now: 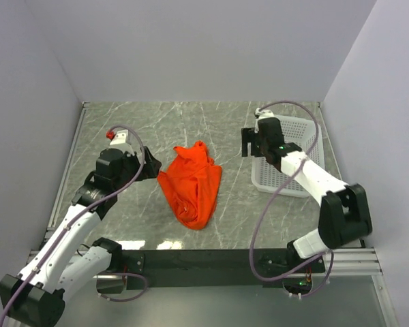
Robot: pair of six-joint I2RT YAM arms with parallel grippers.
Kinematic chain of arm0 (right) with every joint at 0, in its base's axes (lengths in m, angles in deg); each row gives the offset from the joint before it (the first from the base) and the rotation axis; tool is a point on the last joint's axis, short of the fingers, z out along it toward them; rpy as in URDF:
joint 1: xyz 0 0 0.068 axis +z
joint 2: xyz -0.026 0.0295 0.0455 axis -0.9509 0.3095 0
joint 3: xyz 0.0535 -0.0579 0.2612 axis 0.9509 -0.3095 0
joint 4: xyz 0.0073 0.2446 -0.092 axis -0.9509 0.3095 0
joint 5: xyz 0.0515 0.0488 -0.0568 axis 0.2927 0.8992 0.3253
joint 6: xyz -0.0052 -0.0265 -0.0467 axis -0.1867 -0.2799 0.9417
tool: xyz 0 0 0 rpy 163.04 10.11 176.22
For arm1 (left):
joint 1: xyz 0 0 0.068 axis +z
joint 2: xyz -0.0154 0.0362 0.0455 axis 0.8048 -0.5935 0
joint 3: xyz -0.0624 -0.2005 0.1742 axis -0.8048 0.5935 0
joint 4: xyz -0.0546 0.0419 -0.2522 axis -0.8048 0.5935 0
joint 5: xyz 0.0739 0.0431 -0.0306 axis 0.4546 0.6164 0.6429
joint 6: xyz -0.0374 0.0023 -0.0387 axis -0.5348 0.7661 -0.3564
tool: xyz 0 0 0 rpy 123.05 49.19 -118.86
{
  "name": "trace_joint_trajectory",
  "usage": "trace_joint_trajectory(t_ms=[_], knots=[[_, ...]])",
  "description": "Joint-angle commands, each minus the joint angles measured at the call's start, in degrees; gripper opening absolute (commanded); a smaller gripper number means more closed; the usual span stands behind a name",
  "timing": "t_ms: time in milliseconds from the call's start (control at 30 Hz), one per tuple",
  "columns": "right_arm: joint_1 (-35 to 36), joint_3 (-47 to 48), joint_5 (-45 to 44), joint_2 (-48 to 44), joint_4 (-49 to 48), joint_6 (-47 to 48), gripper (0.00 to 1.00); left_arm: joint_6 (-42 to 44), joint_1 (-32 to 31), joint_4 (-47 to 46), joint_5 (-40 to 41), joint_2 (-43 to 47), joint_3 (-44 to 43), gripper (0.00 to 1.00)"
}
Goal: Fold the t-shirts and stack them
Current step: Move the tshirt to the center of the board
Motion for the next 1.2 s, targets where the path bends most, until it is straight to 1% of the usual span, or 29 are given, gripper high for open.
trace_joint_trajectory(t_ms=[0, 33, 67, 100, 200, 233, 267, 300, 400, 467, 500, 600, 633, 700, 867, 900, 1033, 1167], knots=[[1.75, 4.63, -10.76, 5.28, 1.34, -2.6, 0.86, 2.61, -0.27, -0.5, 3.17, 2.72, 0.75, 0.94], [1.84, 5.34, -10.43, 6.52, 2.4, -2.51, 0.8, 2.79, -0.27, -0.5, 3.7, 3.59, 0.84, 0.94], [1.76, 6.05, -11.04, 7.58, 2.75, -1.99, 0.79, 2.79, -0.27, -0.5, 4.14, 3.77, 0.84, 0.94], [1.76, 6.58, -11.91, 9.07, 2.93, -1.81, 0.73, 2.88, -0.27, -0.59, 4.23, 4.04, 0.75, 0.94], [1.85, 6.76, -12.89, 11.1, 2.76, -0.49, 0.63, 3.31, -0.27, -0.94, 4.32, 4.48, 0.75, 0.95], [1.85, 6.84, -13.41, 11.63, 3.02, -0.23, 0.57, 3.32, -0.27, -1.03, 4.32, 4.39, 0.67, 0.95], [1.85, 6.93, -13.77, 12.33, 3.11, 0.38, 0.54, 3.4, -0.27, -0.86, 4.41, 4.3, 0.58, 0.94], [1.76, 6.93, -14.03, 12.68, 3.11, 0.91, 0.49, 3.58, -0.18, -0.94, 4.23, 4.39, 0.49, 0.94], [1.84, 6.49, -16.31, 13.04, 2.67, 2.76, 0.4, 3.49, -0.27, -0.86, 3.44, 4.65, 0.58, 0.94], [1.5, 6.23, -17.98, 12.43, 2.58, 4.77, 0.35, 3.4, -0.27, -1.12, 3.35, 5.27, 0.66, 0.94], [1.06, 5.88, -17.99, 12.08, 2.41, 5.31, 0.28, 3.49, -0.27, -1.12, 3.53, 5.44, 0.75, 0.94], [-1.22, 6.4, -16.5, 11.55, 3.11, 6.63, 0.19, 3.4, -0.27, -1.3, 3.44, 6.06, 0.75, 0.94], [-1.93, 6.67, -15.97, 11.46, 3.54, 9.5, 0.18, 3.49, -0.27, -1.38, 3.18, 6.23, 0.84, 0.94], [-3.78, 8.33, -13.25, 11.54, 4.6, 11.89, 0.14, 3.4, -0.27, -1.47, 3.0, 6.15, 0.84, 0.95], [-5.27, 13.95, -11.66, 13.21, 8.03, 18.66, 0.11, 3.49, -0.27, -1.56, 2.65, 6.5, 0.84, 0.94], [-6.23, 15.01, -10.18, 13.74, 9.34, 19.72, 0.08, 3.58, -0.27, -1.65, 2.56, 6.67, 0.93, 0.95], [-9.48, 17.3, -7.71, 15.76, 8.65, 26.21, 0.06, 3.67, -0.27, -1.82, 2.21, 6.76, 1.02, 0.95], [-11.51, 20.37, -8.32, 18.91, 7.42, 29.13, 0.06, 3.76, -0.27, -2.09, 1.77, 6.85, 1.11, 0.94]])
